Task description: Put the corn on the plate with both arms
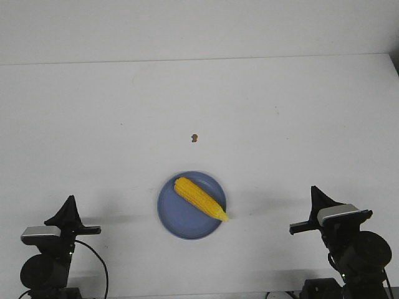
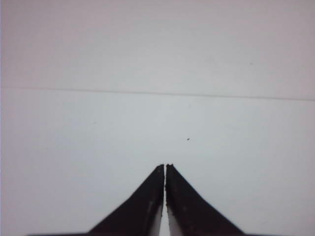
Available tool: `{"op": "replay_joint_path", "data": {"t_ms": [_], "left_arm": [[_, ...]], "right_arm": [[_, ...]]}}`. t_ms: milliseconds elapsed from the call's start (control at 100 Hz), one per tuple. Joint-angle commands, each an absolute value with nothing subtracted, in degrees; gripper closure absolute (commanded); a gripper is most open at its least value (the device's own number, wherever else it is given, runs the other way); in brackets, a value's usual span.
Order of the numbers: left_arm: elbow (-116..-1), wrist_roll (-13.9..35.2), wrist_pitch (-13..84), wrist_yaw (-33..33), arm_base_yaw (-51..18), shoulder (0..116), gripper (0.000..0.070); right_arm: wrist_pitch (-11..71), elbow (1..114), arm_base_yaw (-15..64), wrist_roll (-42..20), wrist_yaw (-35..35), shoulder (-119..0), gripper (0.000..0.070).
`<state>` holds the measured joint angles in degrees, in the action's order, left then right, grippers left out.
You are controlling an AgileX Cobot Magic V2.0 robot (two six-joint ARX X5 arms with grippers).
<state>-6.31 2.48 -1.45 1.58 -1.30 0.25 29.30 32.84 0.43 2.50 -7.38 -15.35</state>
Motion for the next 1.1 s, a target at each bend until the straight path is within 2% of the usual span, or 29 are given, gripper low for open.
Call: {"op": "replay_joint_path", "data": {"t_ms": [0, 430, 1090], "left_arm": [[-5.43, 2.35, -3.77, 1.69, -0.95, 0.16, 0.0688], [-0.78, 2.39, -10.5, 1.69, -0.91, 0.16, 0.0688], [-0.8, 2.39, -10.41, 1.58, -0.93, 0.16, 0.0688]], "right_arm": [[28.71, 33.41, 0.4, 1.69, -7.27, -15.4, 0.0688], [28.71, 33.41, 0.4, 1.69, -7.27, -15.4, 0.0688], [28.71, 33.41, 0.4, 1.69, -7.27, -15.4, 0.0688]]}}
